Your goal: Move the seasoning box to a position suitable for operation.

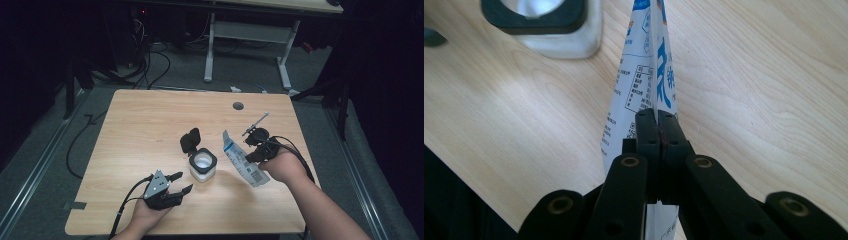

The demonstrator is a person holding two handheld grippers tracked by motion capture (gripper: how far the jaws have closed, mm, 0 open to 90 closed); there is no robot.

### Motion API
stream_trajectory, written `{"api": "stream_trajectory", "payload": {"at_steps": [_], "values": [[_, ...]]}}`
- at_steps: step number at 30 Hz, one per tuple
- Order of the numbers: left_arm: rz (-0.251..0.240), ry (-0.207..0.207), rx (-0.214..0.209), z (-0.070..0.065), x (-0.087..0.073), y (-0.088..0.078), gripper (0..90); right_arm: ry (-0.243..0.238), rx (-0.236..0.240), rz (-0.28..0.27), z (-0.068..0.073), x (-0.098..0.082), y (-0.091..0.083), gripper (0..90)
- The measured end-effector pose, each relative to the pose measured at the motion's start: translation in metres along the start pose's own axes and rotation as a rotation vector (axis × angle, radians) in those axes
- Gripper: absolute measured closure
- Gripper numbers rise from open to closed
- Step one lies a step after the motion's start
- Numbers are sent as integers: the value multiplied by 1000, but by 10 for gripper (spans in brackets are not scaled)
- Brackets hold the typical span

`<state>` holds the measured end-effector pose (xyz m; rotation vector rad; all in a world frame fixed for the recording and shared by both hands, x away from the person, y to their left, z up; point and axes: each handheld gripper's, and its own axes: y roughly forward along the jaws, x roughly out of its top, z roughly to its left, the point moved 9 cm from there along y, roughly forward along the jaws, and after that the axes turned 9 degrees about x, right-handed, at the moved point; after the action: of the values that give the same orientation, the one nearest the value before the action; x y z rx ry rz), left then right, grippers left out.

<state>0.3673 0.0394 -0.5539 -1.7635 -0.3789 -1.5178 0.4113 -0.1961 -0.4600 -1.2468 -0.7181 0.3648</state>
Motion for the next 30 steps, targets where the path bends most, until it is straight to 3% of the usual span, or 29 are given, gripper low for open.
{"api": "stream_trajectory", "payload": {"at_steps": [13, 30], "values": [[-6, -27, 47, 22, -1, -5, 419, 68, -31, 14, -28, -20, 11, 900], [0, -47, 54, 29, -3, -7, 414, 95, -22, 7, -37, -32, 19, 900]]}}
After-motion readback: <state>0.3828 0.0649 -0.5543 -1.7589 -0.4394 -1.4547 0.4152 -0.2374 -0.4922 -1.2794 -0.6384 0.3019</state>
